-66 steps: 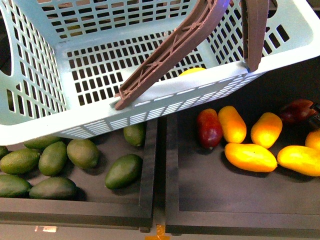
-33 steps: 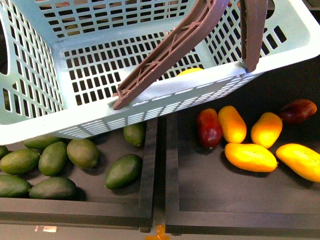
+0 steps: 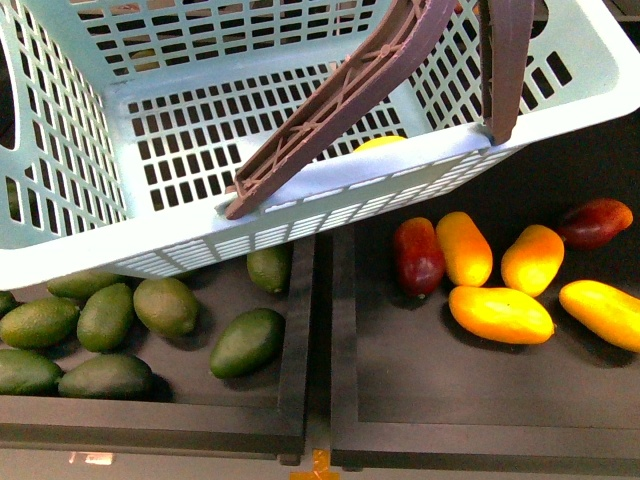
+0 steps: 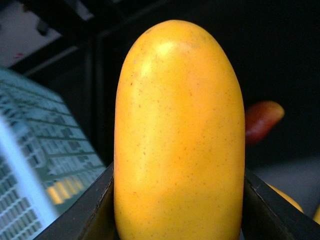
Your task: Pick lemon and mango into basket
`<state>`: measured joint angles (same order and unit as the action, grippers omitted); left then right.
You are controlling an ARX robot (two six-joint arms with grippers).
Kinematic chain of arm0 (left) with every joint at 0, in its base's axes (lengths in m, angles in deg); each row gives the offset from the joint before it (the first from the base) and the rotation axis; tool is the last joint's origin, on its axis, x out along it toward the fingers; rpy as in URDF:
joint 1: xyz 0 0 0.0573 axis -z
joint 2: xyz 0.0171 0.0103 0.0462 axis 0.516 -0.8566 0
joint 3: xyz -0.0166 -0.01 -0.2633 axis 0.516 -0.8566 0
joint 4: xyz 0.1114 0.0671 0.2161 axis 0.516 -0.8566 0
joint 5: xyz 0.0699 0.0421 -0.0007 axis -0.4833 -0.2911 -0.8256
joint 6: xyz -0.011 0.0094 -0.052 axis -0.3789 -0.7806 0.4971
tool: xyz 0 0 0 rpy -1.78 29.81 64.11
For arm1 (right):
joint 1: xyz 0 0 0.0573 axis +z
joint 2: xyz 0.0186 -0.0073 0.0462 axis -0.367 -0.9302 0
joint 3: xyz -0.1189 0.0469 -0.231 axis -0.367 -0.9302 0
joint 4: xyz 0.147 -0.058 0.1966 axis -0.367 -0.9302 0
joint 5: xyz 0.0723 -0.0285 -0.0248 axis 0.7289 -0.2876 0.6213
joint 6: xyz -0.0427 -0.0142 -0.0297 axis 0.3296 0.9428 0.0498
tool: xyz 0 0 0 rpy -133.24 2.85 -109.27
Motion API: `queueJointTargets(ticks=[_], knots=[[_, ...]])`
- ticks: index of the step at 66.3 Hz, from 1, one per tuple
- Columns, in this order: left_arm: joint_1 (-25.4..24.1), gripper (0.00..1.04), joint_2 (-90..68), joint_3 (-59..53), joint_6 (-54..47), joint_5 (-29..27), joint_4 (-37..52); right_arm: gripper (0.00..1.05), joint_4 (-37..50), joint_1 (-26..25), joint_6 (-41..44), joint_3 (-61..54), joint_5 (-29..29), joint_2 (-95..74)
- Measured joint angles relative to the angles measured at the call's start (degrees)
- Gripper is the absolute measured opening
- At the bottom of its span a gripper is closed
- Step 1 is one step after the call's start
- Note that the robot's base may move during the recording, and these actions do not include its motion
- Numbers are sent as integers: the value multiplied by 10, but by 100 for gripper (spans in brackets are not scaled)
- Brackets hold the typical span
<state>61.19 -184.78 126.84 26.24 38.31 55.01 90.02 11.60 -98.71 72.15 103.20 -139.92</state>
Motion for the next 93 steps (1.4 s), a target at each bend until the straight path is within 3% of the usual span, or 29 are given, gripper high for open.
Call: queueJointTargets(ticks=[6,23,43,58,69,75,93], knots=[[0,15,0,0,0,0,0,55,-12,77,-30,26,-33,26],[0,15,0,0,0,0,0,55,-34,223,-59,120,-123,-19],[0,15,0,0,0,0,0,55,-73,306,-58,249,-196,-127],[0,15,0,0,0,0,0,56,-85,326,-47,248,-215,-141],[0,15,0,0,0,0,0,78,-85,327,-39,234,-216,-141],[0,15,0,0,0,0,0,97,-89,315,-39,222,-216,-131],[0,15,0,0,-1,-5,0,96,-97,241,-2,155,-259,-11]])
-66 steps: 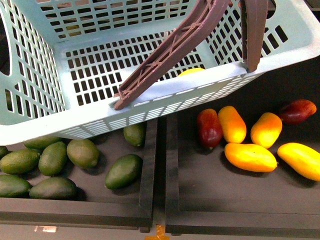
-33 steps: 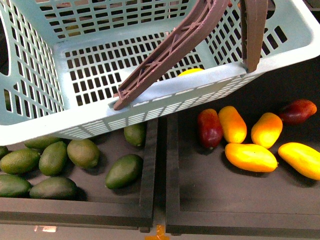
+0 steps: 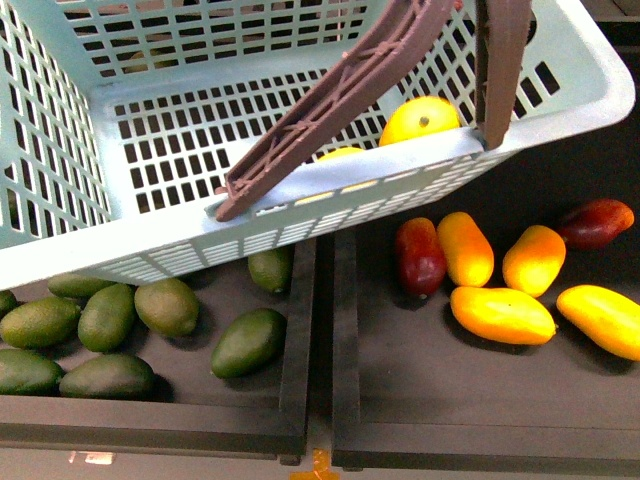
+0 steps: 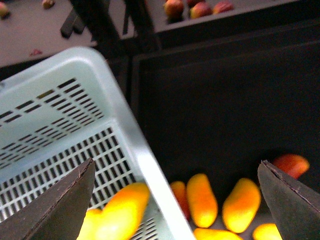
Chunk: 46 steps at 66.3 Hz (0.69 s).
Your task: Pick lemon and mango into basket
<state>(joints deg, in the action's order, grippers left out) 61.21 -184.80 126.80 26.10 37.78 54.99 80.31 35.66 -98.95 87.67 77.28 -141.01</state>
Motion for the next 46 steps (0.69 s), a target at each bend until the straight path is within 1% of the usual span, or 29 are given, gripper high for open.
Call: queueJointTargets(ticks=[5,8,9,11,12,14,16,17,19,26,28,31,35,40,43,46], knots=[[0,15,0,0,-1,0,0,96,1,-26,9,-26,-8,50],[0,15,0,0,0,1,0,90,67,-42,40,-69,-3,89],[0,15,0,0,0,1,0,86,109,-48,58,-93,0,107],[0,15,0,0,0,2,0,83,150,-54,75,-117,2,124],[0,15,0,0,0,2,0,79,188,-58,86,-139,3,140],[0,15,0,0,0,3,0,76,223,-62,104,-162,6,155],[0,15,0,0,0,3,0,69,276,-66,124,-202,14,179],[0,15,0,0,0,4,0,67,287,-67,126,-212,15,185],[1,15,0,0,0,5,0,60,319,-70,141,-249,22,202],[1,15,0,0,1,8,0,43,355,-80,156,-329,32,226],[1,15,0,0,2,8,0,39,359,-82,158,-343,34,230],[1,15,0,0,2,8,0,31,369,-86,160,-375,39,242],[1,15,0,0,1,5,0,22,378,-90,163,-400,43,257],[1,15,0,0,0,1,0,8,390,-97,167,-432,48,285],[1,15,0,0,0,1,0,2,395,-102,169,-447,54,298],[1,15,0,0,1,2,0,2,398,-121,170,-466,84,312]])
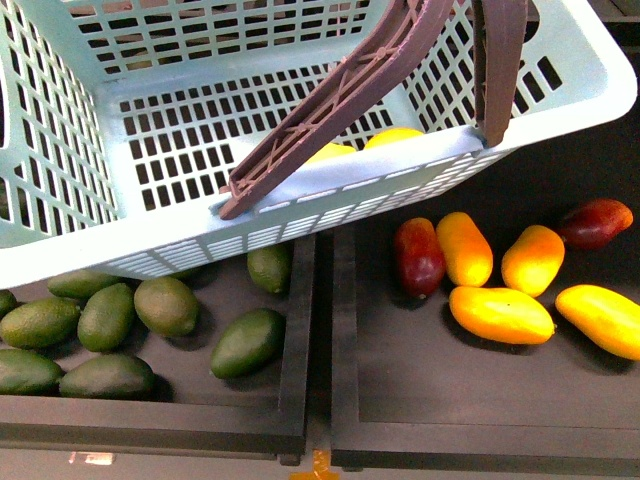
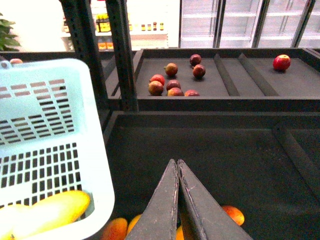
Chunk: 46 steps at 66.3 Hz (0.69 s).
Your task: Pick lemon and mango into basket
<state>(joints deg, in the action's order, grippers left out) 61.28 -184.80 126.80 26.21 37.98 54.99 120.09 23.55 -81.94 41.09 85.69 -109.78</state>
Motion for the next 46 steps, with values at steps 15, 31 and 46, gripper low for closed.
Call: queueJointTargets(ticks=[15,31,46], knots=[[0,15,0,0,0,5,0,2,0,-18,0,-81,5,79],[0,15,0,0,0,1,0,2,-27,-18,0,-120,5,144],[0,15,0,0,0,2,0,2,-61,-18,0,-141,5,201]])
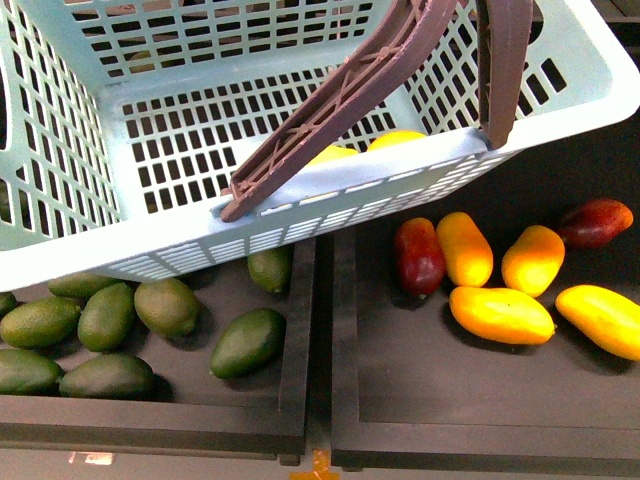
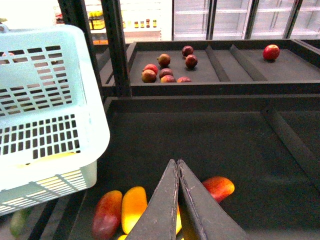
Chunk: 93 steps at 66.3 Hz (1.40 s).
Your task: Pick lemon and mango into basket
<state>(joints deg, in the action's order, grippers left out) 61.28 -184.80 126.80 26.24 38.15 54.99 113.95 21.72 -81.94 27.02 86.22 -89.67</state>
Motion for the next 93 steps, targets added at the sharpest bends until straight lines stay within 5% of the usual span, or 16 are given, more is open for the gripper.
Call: queueJointTargets(ticks=[63,70,93], knots=[[0,15,0,0,0,1,0,2,-148,0,0,-25,0,185],[0,15,0,0,0,2,0,2,-243,0,0,-24,1,271],[0,15,0,0,0,1,0,2,-248,0,0,-24,0,283]])
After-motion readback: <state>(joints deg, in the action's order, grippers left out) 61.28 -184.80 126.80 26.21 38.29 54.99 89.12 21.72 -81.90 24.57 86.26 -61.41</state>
